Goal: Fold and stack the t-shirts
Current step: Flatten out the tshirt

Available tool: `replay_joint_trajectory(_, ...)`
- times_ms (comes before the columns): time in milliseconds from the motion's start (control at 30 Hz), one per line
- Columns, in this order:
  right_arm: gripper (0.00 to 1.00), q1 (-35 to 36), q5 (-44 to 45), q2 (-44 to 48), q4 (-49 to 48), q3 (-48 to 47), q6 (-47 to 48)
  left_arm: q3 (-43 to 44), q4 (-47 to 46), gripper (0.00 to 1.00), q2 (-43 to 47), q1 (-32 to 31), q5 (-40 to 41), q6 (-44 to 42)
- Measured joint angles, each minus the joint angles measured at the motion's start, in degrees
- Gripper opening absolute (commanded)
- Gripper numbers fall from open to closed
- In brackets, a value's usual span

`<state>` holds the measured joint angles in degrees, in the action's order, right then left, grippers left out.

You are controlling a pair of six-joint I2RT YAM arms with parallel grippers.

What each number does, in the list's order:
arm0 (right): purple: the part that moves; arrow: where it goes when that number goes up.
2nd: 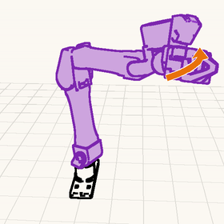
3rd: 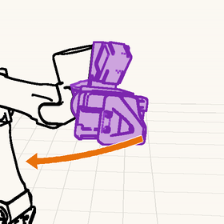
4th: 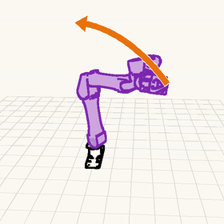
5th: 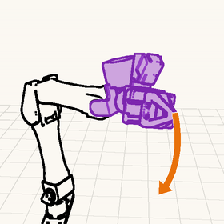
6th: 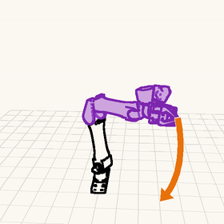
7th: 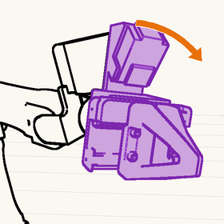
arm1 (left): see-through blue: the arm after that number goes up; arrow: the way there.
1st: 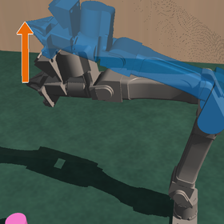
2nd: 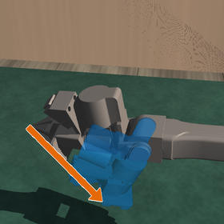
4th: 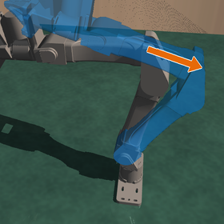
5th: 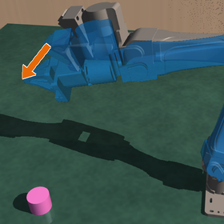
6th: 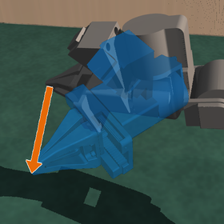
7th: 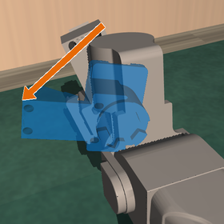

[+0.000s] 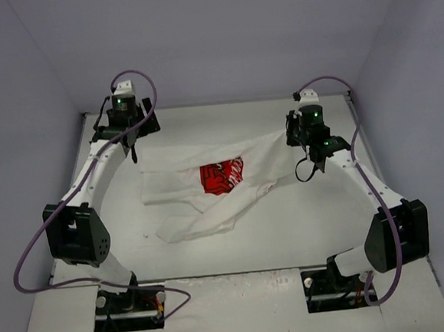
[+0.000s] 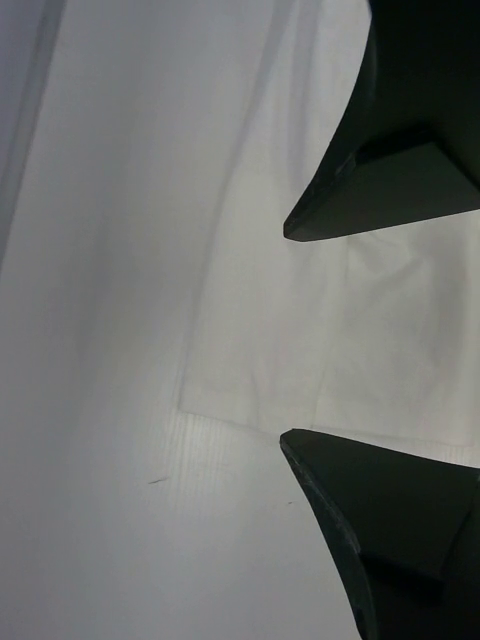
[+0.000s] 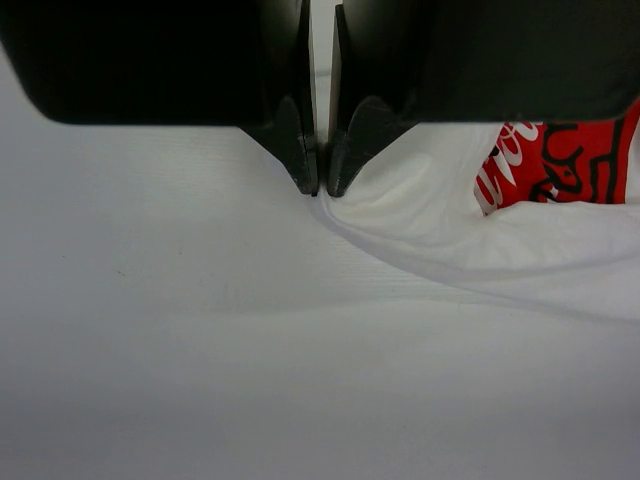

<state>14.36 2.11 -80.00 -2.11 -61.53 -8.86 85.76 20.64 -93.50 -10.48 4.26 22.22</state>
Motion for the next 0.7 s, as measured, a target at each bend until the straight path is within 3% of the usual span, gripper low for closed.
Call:
replay_joint_trajectory(200,0.00,0.0,-1.9,-1.0,0.1,-0.1,-0.3,-6.7,2.3,0.71,0.2,-0.1,1.2,1.4)
replay_joint_trajectory(300,0.00,0.0,-3.3,-0.7,-0.4,1.5,-0.4,-7.2,4.2,0.64,-1.2,1.7,2.2,4.6)
replay_joint_trajectory(500,0.00,0.0,-4.6,0.2,-0.2,6.2,-1.6,-3.0,5.7,0.59,-12.1,8.2,0.7,12.5)
replay_joint_trajectory(700,0.00,0.0,-5.3,1.5,-0.2,8.2,-2.2,-0.6,8.1,0.57,-21.5,9.5,-0.1,18.0)
